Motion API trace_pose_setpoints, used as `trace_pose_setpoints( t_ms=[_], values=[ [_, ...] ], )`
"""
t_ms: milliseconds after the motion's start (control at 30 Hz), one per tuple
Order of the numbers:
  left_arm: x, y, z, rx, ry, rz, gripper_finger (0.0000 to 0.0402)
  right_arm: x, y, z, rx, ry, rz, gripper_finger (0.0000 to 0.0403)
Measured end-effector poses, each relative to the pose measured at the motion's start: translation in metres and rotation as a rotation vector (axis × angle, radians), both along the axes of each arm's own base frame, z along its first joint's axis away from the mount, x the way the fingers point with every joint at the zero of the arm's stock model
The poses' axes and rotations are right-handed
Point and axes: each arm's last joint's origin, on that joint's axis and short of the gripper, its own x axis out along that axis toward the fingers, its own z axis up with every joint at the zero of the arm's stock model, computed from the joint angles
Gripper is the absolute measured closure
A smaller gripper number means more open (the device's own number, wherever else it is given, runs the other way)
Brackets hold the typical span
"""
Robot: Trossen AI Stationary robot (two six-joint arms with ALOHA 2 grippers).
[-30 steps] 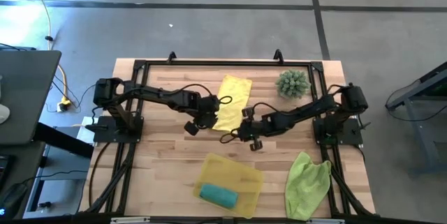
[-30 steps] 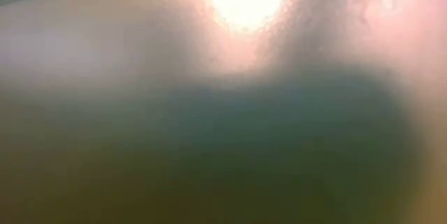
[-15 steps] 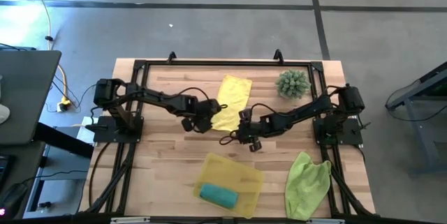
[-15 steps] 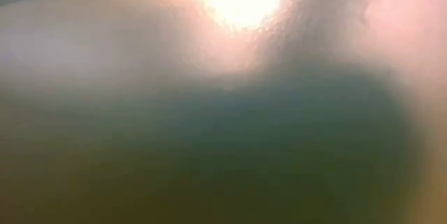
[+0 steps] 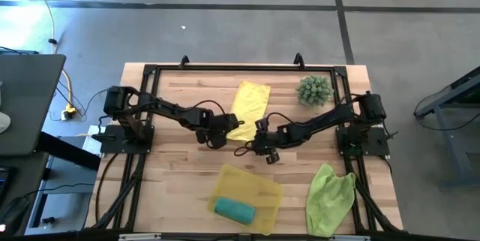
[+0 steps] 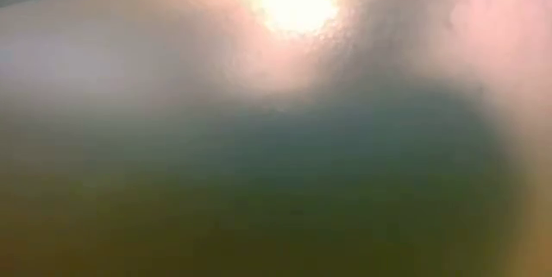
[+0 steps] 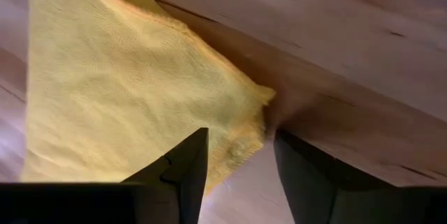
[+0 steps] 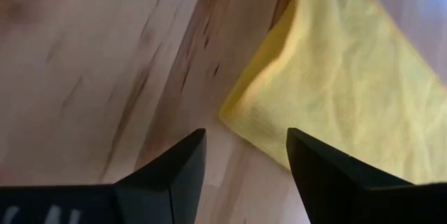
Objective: Roll microfiber towels into tight, uniform cylinder then place into a basket
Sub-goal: Roll the yellow towel
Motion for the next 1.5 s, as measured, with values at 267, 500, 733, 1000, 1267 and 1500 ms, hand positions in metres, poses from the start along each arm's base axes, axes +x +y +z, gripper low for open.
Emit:
trace_pose_setpoints(
  t_ms=[267,500,733,1000,1267,1500],
  values=[
    [0.006,-0.008,-0.001,-0.006,-0.048,-0.018,0.0257,0.002,0.003,-0.009,-0.022,0.019,0.013,0.0211],
    [0.007,-0.007,-0.001,-0.136,-0.099,0.111,0.0281,0.003,0.003,-0.011,-0.011,0.016,0.002,0.0259],
    [0.007,-0.009,-0.002,-0.24,-0.121,0.23,0.0346,0.002,0.004,-0.013,0.053,0.007,-0.07,0.0367],
    [0.007,-0.01,-0.002,-0.369,-0.16,0.472,0.0394,0.001,0.003,-0.01,0.132,-0.013,-0.148,0.0393],
    [0.007,-0.01,-0.002,-0.444,-0.19,0.645,0.0399,0.0,-0.004,0.01,0.349,-0.055,-0.182,0.04],
    [0.007,-0.013,0.015,-0.592,-0.233,0.721,0.0398,0.0,-0.013,0.012,0.388,-0.051,-0.225,0.04]
  ],
)
